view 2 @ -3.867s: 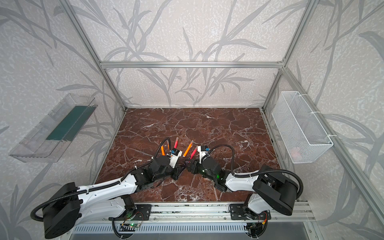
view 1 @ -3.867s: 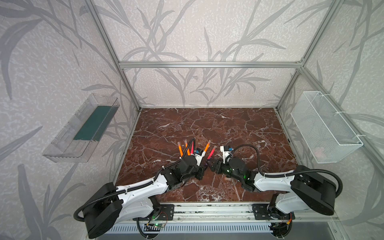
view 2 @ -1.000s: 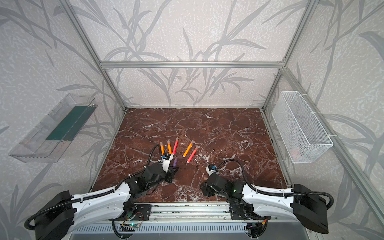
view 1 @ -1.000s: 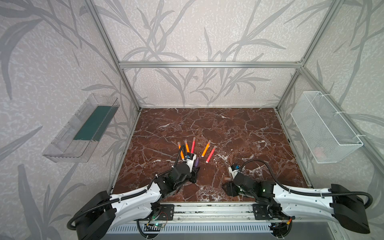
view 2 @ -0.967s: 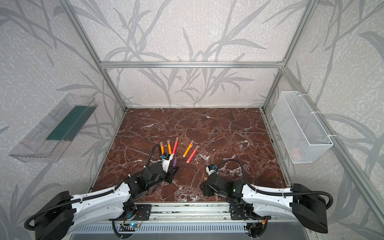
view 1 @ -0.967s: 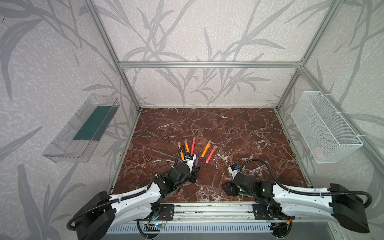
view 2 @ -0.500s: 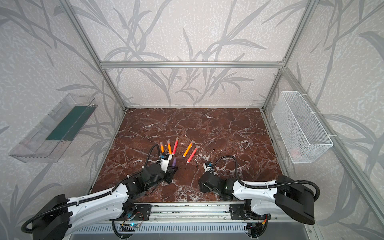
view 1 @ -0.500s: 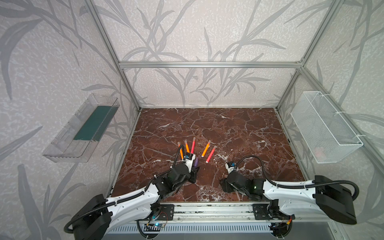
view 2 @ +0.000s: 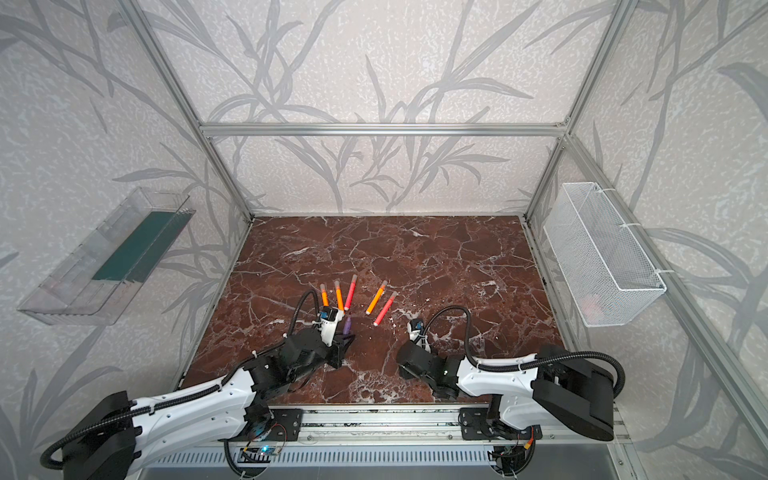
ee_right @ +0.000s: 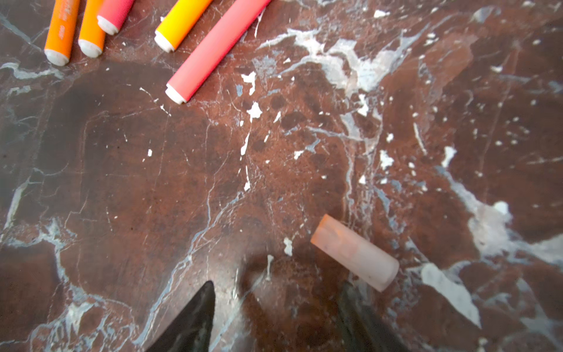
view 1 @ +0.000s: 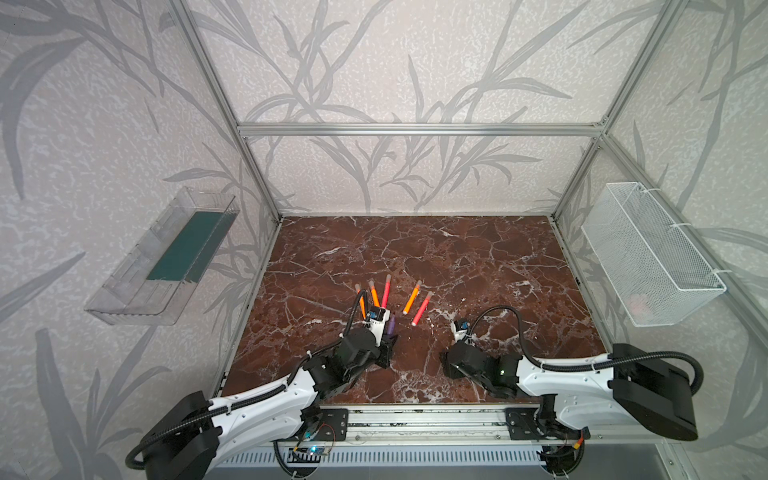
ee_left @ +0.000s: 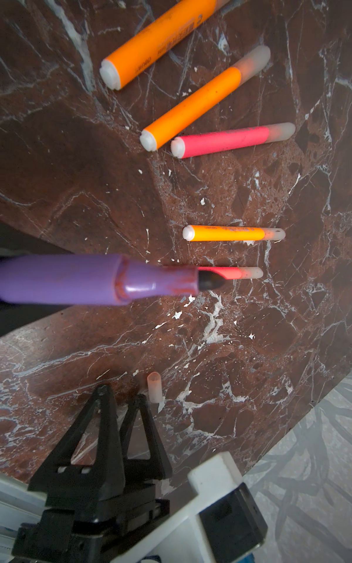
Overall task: Insert the pens into the pen caps
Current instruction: 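Move the right gripper away toward the translucent cap on the table, then lower the right gripper over the translucent cap and close on it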
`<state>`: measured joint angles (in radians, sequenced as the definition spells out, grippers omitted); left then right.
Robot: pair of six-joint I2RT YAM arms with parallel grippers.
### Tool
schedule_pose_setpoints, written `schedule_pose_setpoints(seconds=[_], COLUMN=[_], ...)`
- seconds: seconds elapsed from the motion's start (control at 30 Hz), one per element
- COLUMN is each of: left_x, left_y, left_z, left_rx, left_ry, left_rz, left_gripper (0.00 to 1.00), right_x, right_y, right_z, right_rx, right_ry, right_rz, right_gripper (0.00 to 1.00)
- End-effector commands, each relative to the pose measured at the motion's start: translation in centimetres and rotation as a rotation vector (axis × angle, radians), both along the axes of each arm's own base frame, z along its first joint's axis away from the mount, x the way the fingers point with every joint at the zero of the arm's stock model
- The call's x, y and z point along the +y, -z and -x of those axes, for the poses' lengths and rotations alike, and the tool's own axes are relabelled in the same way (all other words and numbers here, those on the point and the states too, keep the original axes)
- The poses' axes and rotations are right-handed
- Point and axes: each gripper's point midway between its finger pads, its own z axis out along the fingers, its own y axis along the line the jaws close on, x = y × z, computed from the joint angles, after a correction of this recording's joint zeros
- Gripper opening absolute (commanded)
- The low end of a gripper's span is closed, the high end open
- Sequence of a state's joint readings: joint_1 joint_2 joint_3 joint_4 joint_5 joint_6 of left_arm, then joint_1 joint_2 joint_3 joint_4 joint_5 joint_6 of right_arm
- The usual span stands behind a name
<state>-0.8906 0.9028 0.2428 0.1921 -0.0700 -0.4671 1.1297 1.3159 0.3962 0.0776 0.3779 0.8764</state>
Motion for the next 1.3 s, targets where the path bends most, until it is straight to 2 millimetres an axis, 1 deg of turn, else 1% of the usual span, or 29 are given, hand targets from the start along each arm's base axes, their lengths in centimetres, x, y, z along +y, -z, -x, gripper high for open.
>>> schedule_pose_setpoints(seconds=[0.0,0.17,0.47,0.67,0.7,0.73,0.8,0.93,1.03,1.17,1.27], left_x=[0.5,0.9,1.4,1.4,1.4,1.4,1.4,1.4,1.5,1.4,1.4], left_y=[0.0,-0.3,-0.7,-0.7,-0.7,-0.7,-0.7,-0.7,-0.7,-0.9,-0.9], left_z=[0.0,0.2,0.3,0.3,0.3,0.3,0.3,0.2,0.2,0.1,0.1], left_rx=[-0.005,-0.014,-0.032,-0.031,-0.031,-0.030,-0.032,-0.035,-0.038,-0.041,-0.042], left_ry=[-0.016,-0.022,-0.032,-0.030,-0.028,-0.030,-0.031,-0.033,-0.035,-0.033,-0.035], left_rz=[-0.001,-0.001,0.007,0.007,0.005,0.006,0.006,0.004,0.001,0.000,0.000], left_gripper=[0.00,0.00,0.00,0.00,0.00,0.00,0.00,0.00,0.00,0.00,0.00], right_x=[-0.8,-1.0,-2.3,-1.9,-2.5,-2.6,-2.3,-0.6,0.6,0.8,0.3], right_y=[0.5,0.7,0.5,1.0,1.0,1.0,1.0,0.7,0.6,0.7,0.8], right_z=[-1.0,-1.9,-2.4,-4.0,-5.0,-5.4,-6.2,-7.4,-7.9,-8.2,-8.2], right_rx=[-0.031,-0.034,-0.059,-0.067,-0.070,-0.073,-0.078,-0.082,-0.072,-0.051,-0.047], right_ry=[0.026,0.051,0.092,0.105,0.141,0.147,0.151,0.127,0.104,0.095,0.103], right_rz=[0.066,0.100,0.126,0.114,0.117,0.119,0.111,0.068,0.074,0.133,0.168], right_gripper=[0.64,0.68,0.71,0.71,0.71,0.71,0.71,0.70,0.70,0.68,0.66])
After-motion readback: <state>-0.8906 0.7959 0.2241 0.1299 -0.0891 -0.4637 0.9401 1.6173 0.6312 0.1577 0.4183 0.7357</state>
